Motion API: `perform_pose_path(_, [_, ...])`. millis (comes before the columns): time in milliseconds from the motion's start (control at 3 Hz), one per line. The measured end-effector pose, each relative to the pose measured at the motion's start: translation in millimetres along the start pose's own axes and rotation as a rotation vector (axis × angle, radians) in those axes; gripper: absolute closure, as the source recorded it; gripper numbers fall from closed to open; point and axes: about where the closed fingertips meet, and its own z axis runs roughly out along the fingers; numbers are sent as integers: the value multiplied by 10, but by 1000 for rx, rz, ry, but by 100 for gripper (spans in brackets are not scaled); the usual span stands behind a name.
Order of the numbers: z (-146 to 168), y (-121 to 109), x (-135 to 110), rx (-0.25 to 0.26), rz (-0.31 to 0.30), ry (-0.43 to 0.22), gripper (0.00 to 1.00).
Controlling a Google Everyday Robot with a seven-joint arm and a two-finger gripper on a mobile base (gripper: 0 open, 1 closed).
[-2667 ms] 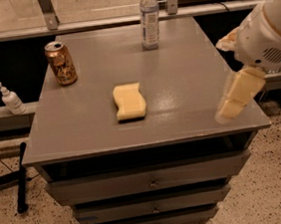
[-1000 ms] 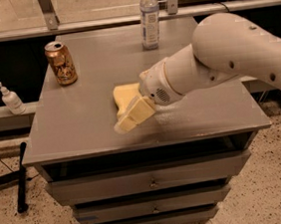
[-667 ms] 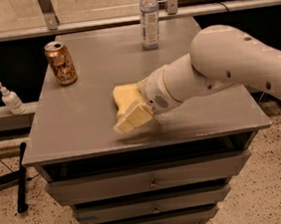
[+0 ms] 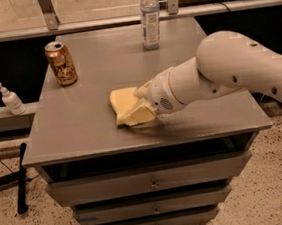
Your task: Move sponge near blue plastic bottle
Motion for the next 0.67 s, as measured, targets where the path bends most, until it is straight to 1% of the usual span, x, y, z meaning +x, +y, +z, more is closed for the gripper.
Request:
perform_pose_path(333, [-119,-112,-10,28,-21,2,87])
perform_pose_path(667, [-370,-342,-99,81,-70,10,100])
